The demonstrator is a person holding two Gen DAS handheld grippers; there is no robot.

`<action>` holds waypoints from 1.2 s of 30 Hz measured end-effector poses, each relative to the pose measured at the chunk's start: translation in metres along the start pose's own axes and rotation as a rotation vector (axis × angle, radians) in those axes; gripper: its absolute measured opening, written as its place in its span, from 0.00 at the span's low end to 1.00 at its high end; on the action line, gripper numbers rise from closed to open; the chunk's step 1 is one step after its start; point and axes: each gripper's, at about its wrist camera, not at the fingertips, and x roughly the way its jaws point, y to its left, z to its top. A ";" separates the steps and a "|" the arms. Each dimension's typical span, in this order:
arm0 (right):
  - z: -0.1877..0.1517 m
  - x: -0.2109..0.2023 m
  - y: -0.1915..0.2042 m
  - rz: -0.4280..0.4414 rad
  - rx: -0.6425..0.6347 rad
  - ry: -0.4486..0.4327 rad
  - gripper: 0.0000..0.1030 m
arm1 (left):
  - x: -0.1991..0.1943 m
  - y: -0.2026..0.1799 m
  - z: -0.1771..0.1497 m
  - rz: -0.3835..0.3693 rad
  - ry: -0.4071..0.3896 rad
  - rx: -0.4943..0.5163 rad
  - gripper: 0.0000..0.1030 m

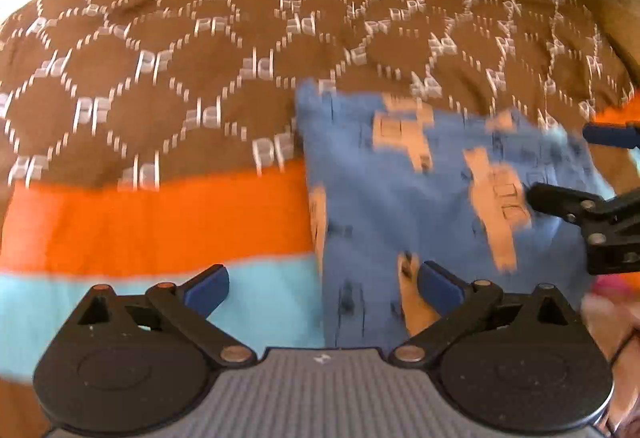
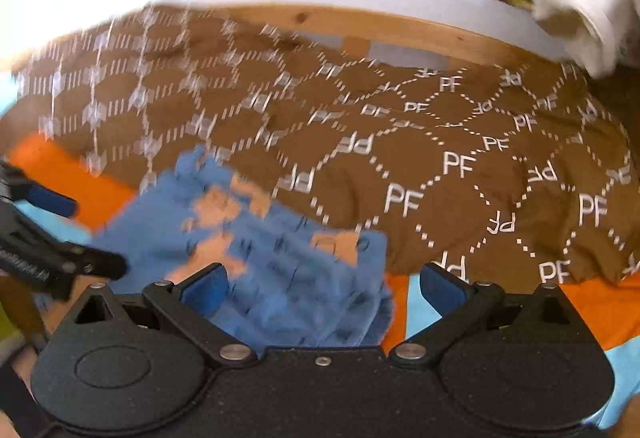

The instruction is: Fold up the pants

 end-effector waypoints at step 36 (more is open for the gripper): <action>-0.001 -0.024 0.003 -0.112 -0.059 0.008 0.99 | -0.019 0.009 -0.027 -0.028 0.086 -0.087 1.00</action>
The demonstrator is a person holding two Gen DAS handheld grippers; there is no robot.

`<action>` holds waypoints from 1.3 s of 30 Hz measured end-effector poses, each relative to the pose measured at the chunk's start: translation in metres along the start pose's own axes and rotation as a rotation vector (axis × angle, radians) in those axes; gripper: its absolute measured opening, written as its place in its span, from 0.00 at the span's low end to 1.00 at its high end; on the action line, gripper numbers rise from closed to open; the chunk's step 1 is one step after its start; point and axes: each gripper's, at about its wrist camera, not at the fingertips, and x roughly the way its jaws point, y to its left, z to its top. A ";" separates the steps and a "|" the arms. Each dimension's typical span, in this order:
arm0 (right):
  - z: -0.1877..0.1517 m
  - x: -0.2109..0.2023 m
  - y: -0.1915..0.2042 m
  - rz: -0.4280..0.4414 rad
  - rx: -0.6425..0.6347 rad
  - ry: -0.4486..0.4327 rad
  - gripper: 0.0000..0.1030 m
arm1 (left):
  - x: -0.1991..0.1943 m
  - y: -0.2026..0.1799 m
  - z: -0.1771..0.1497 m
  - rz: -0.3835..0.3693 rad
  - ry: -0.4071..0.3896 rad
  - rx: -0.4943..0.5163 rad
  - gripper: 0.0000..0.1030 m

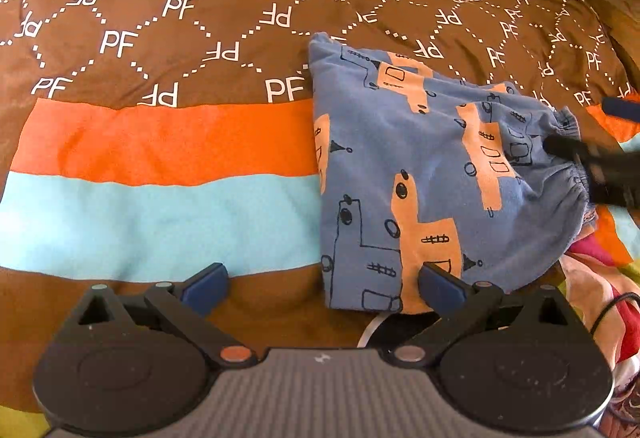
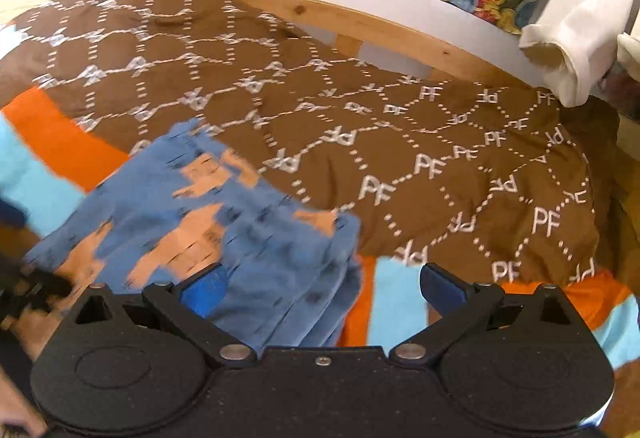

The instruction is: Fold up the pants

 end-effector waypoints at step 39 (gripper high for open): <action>-0.014 0.100 -0.099 0.797 0.538 0.113 0.99 | 0.037 0.050 0.018 -0.508 -0.215 -0.263 1.00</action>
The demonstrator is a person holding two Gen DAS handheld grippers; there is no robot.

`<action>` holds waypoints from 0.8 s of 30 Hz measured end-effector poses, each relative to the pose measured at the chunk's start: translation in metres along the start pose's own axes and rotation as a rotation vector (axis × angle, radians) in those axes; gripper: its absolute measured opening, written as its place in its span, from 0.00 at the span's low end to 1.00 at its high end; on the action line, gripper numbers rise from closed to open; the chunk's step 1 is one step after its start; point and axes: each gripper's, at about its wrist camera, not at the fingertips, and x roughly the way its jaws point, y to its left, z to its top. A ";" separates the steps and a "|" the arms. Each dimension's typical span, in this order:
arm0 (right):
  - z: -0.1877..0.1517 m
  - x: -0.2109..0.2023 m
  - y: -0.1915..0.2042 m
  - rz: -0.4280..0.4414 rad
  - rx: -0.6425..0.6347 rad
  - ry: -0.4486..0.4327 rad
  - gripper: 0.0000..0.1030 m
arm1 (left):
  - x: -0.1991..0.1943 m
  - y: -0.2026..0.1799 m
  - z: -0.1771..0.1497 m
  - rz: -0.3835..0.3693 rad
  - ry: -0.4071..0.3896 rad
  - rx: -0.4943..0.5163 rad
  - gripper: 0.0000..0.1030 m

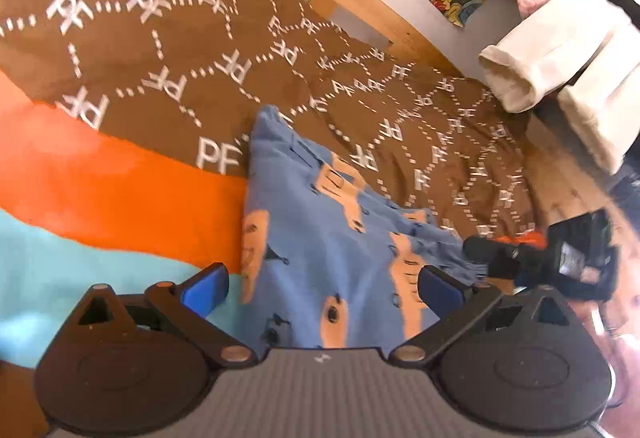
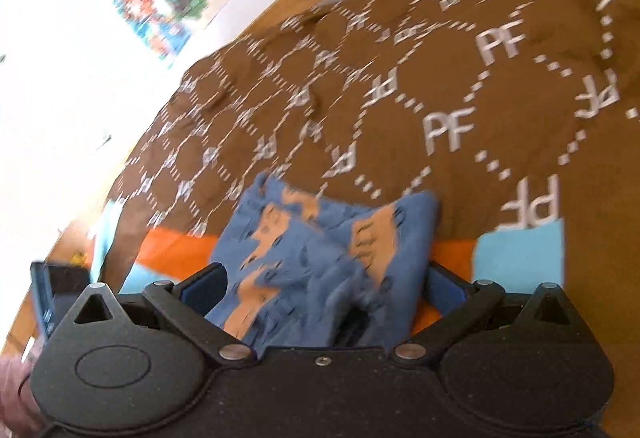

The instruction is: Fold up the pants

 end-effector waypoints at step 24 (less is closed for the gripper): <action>-0.042 -0.015 0.033 -0.243 0.133 -0.097 0.62 | 0.006 -0.015 0.000 0.132 0.118 0.087 0.70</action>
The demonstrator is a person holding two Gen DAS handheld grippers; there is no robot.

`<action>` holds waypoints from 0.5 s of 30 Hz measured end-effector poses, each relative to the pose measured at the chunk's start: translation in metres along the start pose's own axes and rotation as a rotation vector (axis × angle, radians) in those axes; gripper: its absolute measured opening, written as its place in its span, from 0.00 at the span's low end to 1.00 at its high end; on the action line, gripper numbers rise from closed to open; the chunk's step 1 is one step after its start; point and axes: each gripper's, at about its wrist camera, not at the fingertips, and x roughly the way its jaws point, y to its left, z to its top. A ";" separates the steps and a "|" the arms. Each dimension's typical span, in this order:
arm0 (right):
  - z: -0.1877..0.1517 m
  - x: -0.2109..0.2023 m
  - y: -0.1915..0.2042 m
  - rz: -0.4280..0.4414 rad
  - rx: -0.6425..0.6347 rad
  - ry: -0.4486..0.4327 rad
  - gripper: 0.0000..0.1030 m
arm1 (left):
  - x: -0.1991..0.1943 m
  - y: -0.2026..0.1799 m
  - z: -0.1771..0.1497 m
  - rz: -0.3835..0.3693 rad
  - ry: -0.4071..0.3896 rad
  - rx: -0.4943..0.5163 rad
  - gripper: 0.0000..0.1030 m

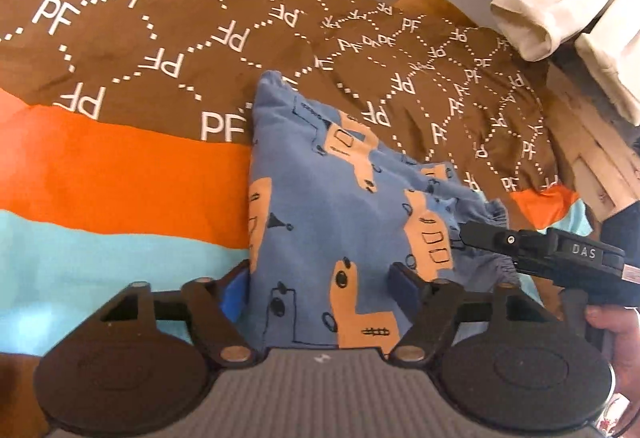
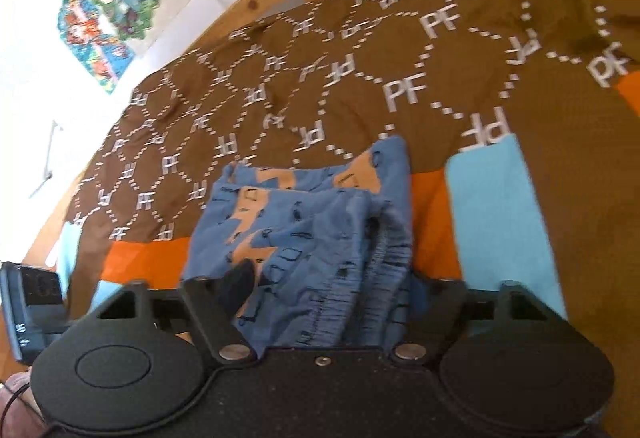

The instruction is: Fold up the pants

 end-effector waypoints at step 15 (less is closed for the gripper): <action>-0.019 -0.005 0.052 -0.242 -0.272 -0.073 0.33 | -0.005 0.000 0.003 0.050 0.021 0.001 0.42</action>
